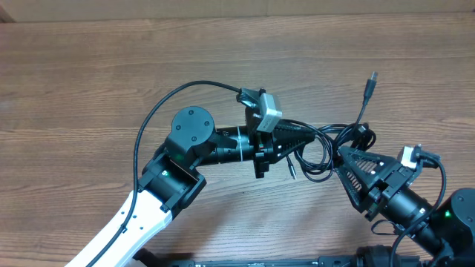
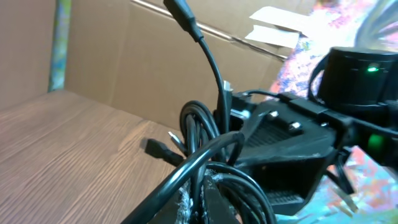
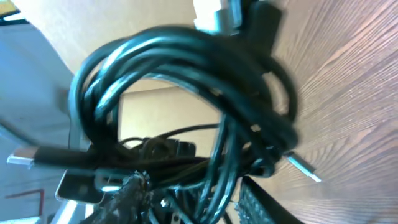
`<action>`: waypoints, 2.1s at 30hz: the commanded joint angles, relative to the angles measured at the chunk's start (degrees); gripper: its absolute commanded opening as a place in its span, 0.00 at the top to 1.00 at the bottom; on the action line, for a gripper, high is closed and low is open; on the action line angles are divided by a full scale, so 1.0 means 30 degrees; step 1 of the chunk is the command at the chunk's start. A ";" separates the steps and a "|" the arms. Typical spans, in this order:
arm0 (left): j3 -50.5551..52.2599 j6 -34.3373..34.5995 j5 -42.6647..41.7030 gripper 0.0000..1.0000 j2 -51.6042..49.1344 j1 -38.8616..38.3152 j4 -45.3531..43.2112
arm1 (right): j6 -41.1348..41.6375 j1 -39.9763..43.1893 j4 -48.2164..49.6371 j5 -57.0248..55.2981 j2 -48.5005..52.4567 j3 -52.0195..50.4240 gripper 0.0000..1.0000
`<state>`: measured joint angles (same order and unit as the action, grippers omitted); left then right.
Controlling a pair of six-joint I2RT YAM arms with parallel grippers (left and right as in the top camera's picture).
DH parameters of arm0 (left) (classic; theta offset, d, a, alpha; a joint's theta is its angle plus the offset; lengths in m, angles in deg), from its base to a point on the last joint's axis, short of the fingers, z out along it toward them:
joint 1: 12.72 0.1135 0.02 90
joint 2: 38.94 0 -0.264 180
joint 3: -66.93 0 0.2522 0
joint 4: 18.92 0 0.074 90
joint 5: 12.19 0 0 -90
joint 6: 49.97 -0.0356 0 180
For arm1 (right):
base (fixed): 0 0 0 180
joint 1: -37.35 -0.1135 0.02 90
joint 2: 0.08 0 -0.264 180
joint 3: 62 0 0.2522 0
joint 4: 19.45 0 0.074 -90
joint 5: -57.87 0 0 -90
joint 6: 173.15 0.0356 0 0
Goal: Untangle cables
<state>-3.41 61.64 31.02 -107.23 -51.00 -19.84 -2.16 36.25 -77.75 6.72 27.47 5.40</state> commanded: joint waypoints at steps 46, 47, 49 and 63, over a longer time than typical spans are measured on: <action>-0.0481 0.3271 -0.0721 0.96 -0.0073 0.0262 -0.1712 | -0.4058 0.0146 -0.0328 -0.0933 0.0379 0.0372 0.96; -0.0474 0.3315 -0.0750 0.86 -0.0073 0.0634 -0.1144 | -0.5581 0.0146 -0.0328 -0.0933 0.0379 0.0372 0.96; -0.0474 0.3315 -0.0809 0.69 -0.0073 0.0889 -0.0423 | -0.7278 0.0146 -0.0328 -0.0925 0.0379 0.0372 0.96; -0.0474 0.2871 -0.5289 0.00 -0.0073 0.2055 0.0321 | -1.5431 0.0146 -0.0401 -0.0889 0.0379 0.0372 0.96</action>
<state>-3.47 71.54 21.21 -107.38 -46.17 -18.81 -42.49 36.58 -79.49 3.61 28.58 5.40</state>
